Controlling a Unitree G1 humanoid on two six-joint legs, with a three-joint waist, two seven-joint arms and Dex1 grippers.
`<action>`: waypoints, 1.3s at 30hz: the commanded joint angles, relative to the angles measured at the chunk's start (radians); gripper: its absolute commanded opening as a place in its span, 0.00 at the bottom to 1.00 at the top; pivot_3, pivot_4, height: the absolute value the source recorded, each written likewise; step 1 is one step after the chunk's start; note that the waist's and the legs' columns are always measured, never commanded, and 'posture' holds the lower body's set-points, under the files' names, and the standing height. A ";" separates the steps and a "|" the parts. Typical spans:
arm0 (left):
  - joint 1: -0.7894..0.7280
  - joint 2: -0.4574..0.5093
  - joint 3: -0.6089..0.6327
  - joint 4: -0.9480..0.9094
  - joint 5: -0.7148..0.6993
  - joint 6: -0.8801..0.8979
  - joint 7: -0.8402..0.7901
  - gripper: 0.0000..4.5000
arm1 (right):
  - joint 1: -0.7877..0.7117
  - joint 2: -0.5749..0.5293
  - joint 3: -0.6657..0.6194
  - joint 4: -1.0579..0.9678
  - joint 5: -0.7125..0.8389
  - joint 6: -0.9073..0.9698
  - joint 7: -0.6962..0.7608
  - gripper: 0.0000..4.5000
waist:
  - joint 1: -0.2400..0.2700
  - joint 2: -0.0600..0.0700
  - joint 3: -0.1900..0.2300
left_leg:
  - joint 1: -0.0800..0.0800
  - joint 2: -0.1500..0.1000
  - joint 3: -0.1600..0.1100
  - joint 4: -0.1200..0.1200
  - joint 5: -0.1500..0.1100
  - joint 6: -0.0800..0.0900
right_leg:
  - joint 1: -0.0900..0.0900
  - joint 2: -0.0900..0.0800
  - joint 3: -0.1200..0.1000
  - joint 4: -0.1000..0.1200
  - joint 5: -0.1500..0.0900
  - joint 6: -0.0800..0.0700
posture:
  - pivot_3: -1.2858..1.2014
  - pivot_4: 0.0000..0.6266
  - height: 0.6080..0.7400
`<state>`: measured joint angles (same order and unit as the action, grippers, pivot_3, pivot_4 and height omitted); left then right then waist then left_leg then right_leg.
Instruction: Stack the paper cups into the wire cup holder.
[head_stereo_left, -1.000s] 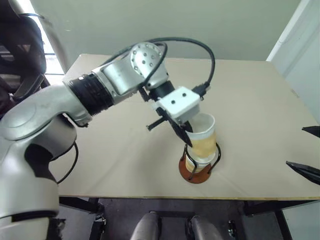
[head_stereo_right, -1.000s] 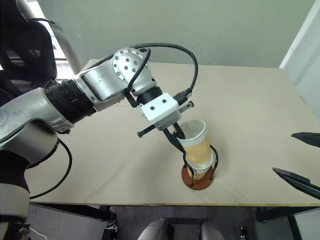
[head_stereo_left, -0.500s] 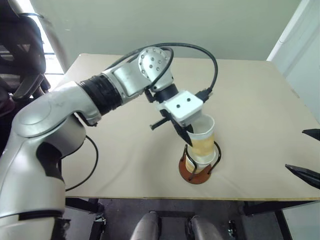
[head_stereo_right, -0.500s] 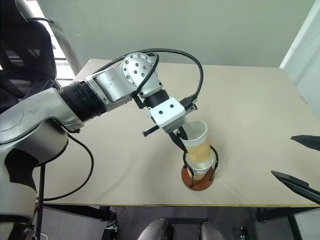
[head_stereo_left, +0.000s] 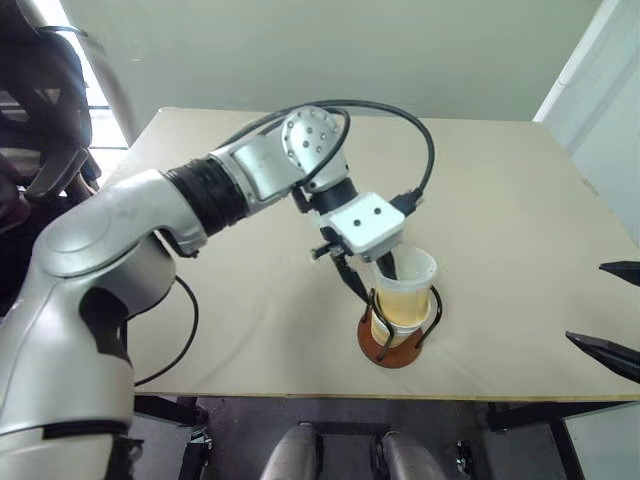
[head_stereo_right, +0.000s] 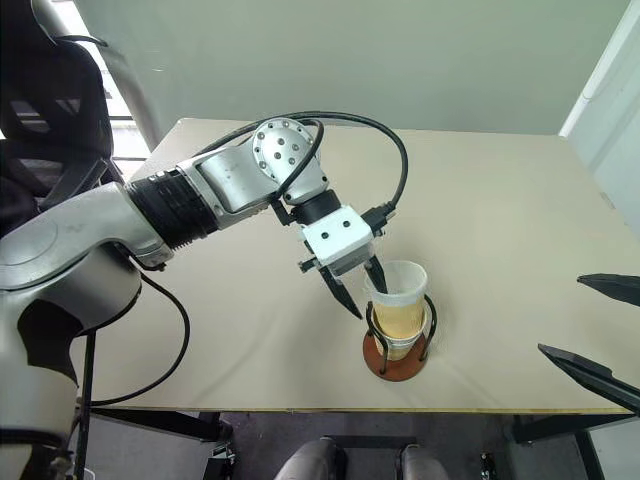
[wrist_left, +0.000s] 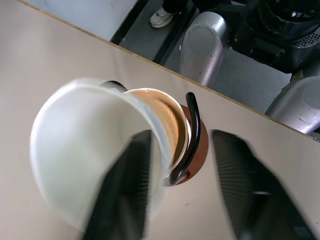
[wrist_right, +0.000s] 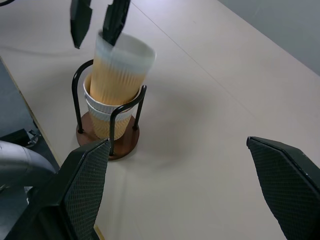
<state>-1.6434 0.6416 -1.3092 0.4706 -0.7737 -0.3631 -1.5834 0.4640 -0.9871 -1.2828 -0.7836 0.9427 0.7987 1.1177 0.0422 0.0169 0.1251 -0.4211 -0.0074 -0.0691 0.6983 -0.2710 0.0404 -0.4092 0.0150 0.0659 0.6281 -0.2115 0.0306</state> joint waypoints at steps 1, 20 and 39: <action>-0.001 -0.020 0.065 0.019 0.006 -0.005 -0.031 0.79 | -0.005 -0.015 -0.030 0.010 0.006 -0.010 -0.005 1.00 | 0.000 0.000 0.000 | 0.000 0.000 0.000 0.000 0.000 0.000 | 0.000 0.000 0.000 0.000 0.000 0.000 | 0.52 0.24 1.00; 0.423 0.239 0.851 0.029 0.180 0.436 0.231 0.99 | -0.282 -0.236 0.514 0.398 -0.234 -0.230 0.051 1.00 | -0.031 0.007 -0.002 | 0.001 0.001 0.000 -0.001 0.003 -0.003 | -0.002 0.002 0.002 0.001 0.002 0.002 | 0.52 0.24 1.00; 1.617 0.638 1.900 -0.776 0.058 1.035 0.333 0.99 | -0.937 -0.292 1.055 0.871 -0.417 -0.503 0.371 1.00 | -0.032 0.001 -0.002 | 0.008 0.001 -0.001 -0.017 0.007 -0.010 | -0.009 0.002 0.001 0.014 -0.007 -0.022 | 0.52 0.24 1.00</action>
<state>-0.0311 1.2771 0.5197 -0.2659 -0.7160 0.6497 -1.2436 -0.4423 -1.2803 -0.2424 0.0693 0.5418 0.3179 1.4685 0.0102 0.0179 0.1228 -0.4112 -0.0059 -0.0698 0.6811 -0.2639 0.0297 -0.4171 0.0170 0.0666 0.6436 -0.2186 0.0075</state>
